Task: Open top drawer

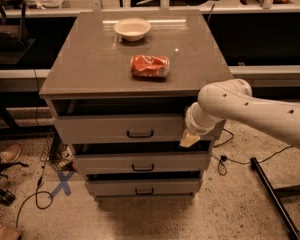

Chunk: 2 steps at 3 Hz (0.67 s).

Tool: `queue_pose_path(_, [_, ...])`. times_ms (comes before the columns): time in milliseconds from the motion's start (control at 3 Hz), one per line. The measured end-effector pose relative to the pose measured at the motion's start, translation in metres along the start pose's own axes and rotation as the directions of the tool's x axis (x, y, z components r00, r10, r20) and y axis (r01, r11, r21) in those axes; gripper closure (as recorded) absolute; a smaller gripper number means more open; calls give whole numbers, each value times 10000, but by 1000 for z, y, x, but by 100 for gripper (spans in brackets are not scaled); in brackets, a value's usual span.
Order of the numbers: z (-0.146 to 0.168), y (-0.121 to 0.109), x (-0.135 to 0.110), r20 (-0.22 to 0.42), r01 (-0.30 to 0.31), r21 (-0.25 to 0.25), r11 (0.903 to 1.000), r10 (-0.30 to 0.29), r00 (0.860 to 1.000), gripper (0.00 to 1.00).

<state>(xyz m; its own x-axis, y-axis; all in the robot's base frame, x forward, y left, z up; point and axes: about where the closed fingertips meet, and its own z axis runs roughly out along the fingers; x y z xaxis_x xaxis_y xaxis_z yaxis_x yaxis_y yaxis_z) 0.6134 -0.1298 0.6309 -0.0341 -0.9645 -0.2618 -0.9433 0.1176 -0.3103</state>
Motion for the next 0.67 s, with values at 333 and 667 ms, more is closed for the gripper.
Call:
queue_pose_path(333, [-3,-1,-1,0,0,0,10000,0,10000,71])
queue_pose_path(667, [-7,-2,-2,0,0,0,10000,0,10000,94])
